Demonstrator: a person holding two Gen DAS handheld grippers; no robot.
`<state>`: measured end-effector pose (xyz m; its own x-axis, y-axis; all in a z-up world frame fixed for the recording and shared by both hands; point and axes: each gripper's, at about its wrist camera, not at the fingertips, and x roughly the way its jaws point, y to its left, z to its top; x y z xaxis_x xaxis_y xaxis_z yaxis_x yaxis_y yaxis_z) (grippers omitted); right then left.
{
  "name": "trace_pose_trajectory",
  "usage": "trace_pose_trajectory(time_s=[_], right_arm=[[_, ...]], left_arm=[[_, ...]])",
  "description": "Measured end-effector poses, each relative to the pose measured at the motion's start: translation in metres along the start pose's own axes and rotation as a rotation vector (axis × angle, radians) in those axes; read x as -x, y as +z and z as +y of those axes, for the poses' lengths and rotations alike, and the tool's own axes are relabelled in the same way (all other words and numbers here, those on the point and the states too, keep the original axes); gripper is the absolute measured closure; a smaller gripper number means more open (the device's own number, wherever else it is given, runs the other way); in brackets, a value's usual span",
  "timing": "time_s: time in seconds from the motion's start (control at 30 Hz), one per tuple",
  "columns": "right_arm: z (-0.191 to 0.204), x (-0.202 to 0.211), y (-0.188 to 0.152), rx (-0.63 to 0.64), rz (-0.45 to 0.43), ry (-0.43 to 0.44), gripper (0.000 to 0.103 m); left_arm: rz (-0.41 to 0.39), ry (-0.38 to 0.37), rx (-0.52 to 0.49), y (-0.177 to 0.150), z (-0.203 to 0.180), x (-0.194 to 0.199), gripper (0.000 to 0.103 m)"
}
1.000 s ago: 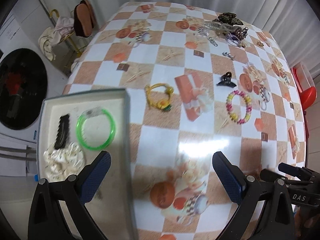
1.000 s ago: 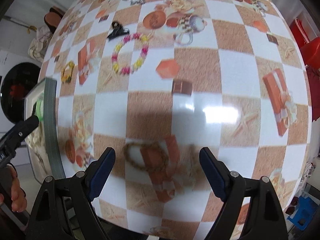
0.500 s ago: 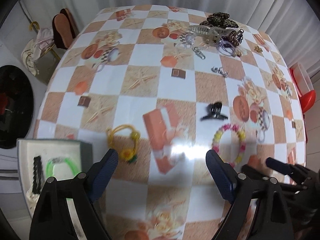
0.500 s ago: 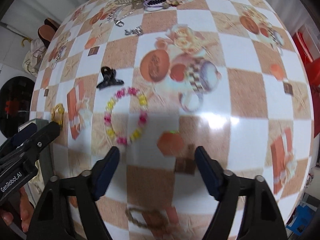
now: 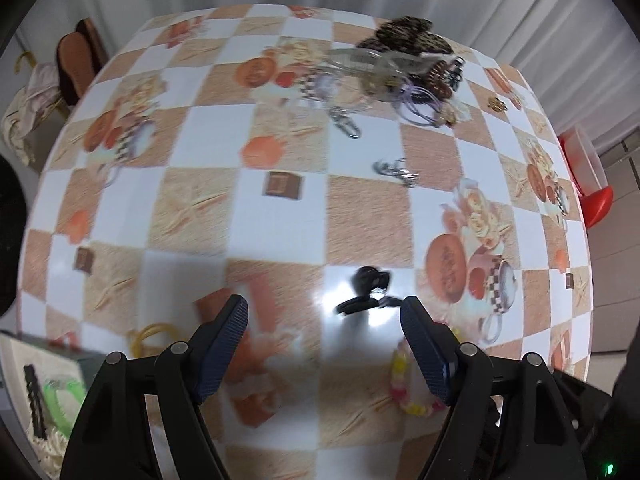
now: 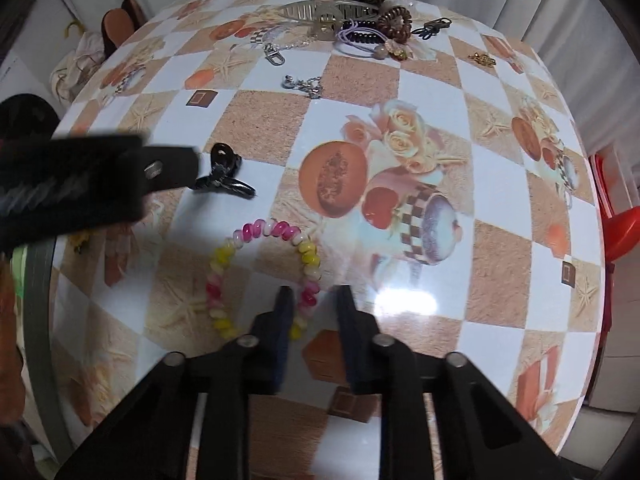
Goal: Organize jewelry
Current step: 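Grasp the black claw clip with the left gripper while the right grasps the pink-yellow beaded bracelet, then carry the claw clip and beaded bracelet into the tray and release both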
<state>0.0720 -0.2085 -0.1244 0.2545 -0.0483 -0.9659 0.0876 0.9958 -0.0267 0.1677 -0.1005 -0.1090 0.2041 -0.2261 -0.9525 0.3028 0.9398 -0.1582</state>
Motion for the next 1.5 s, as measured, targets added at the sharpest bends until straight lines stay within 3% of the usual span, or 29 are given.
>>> trace_pose_trajectory(time_s=[0.07, 0.13, 0.23, 0.3, 0.33, 0.43, 0.83, 1.5], right_arm=[[-0.007, 0.001, -0.001, -0.01, 0.003, 0.0, 0.093], [-0.014, 0.002, -0.003, -0.03, 0.006, 0.009, 0.093], [-0.023, 0.004, -0.008, -0.049, 0.009, 0.015, 0.094], [-0.025, 0.004, -0.007, -0.052, 0.01, 0.019, 0.094], [-0.026, 0.004, -0.007, -0.056, 0.011, 0.022, 0.094], [-0.029, 0.005, -0.008, -0.075, 0.018, 0.04, 0.094], [-0.051, 0.014, -0.02, -0.238, 0.066, 0.232, 0.094], [-0.024, 0.058, -0.033, -0.228, 0.066, 0.249, 0.094]], left_arm=[[0.011, -0.002, -0.006, 0.005, -0.007, -0.009, 0.019], [0.019, -0.005, -0.01, 0.008, -0.012, -0.015, 0.031], [0.039, -0.004, -0.023, 0.011, -0.019, -0.026, 0.036], [0.037, 0.02, -0.041, 0.011, -0.024, -0.028, 0.045], [0.033, 0.024, -0.052, 0.01, -0.026, -0.028, 0.06], [0.029, 0.028, -0.075, 0.011, -0.029, -0.028, 0.081], [-0.015, -0.036, -0.061, -0.017, -0.018, 0.012, 0.081], [-0.055, -0.028, 0.048, -0.107, 0.037, 0.099, 0.081]])
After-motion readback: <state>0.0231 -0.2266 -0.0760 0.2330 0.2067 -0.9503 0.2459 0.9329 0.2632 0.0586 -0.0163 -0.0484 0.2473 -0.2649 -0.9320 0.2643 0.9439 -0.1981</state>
